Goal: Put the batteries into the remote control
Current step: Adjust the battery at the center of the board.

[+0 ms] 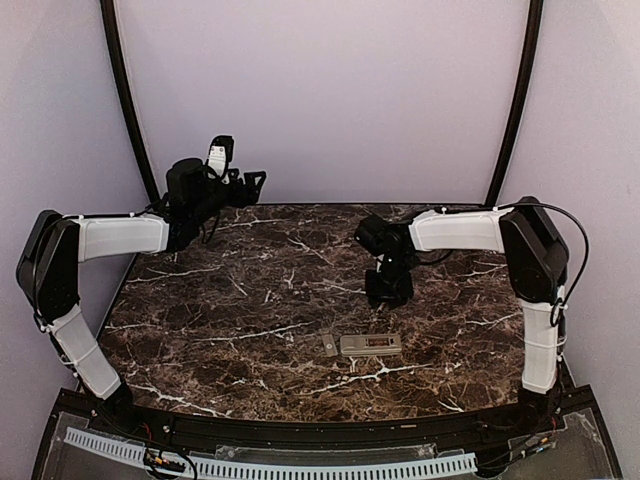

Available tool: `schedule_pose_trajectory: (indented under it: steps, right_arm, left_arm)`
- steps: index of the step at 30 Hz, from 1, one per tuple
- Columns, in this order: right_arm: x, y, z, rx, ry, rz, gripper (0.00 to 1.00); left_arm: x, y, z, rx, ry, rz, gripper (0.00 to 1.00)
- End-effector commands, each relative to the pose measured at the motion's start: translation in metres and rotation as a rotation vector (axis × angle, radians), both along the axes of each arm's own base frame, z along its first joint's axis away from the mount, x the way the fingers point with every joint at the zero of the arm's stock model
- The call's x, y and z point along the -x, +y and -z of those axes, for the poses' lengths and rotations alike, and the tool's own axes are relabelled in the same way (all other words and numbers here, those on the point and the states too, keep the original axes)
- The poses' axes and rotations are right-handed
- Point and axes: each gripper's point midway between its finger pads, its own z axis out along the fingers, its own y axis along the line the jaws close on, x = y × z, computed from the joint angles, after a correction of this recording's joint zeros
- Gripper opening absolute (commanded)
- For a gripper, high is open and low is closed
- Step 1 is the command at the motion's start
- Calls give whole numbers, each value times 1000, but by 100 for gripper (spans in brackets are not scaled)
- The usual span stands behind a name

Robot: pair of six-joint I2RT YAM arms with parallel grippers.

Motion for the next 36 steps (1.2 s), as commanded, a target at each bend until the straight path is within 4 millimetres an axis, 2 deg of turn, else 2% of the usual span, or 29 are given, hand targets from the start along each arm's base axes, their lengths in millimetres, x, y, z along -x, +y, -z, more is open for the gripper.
schedule_pose_trajectory:
  steps: [1,6,17,26,36]
  right_arm:
    - [1,0,4,8,0,-8,39]
    - [6,-3,7,15,18,-11,33]
    - [16,-27,12,78,30,-4,19]
    - [30,-46,12,82,64,-10,17]
    - [24,-41,16,27,52,-75,16]
  left_arm:
    - [5,5,-12,5,-36,-1,79]
    - [4,6,-13,8,-36,-1,79]
    - [3,9,-11,4,-35,-7,79]
    - [3,10,-11,2,-37,-8,79]
    - [3,10,-10,0,-35,-7,79]
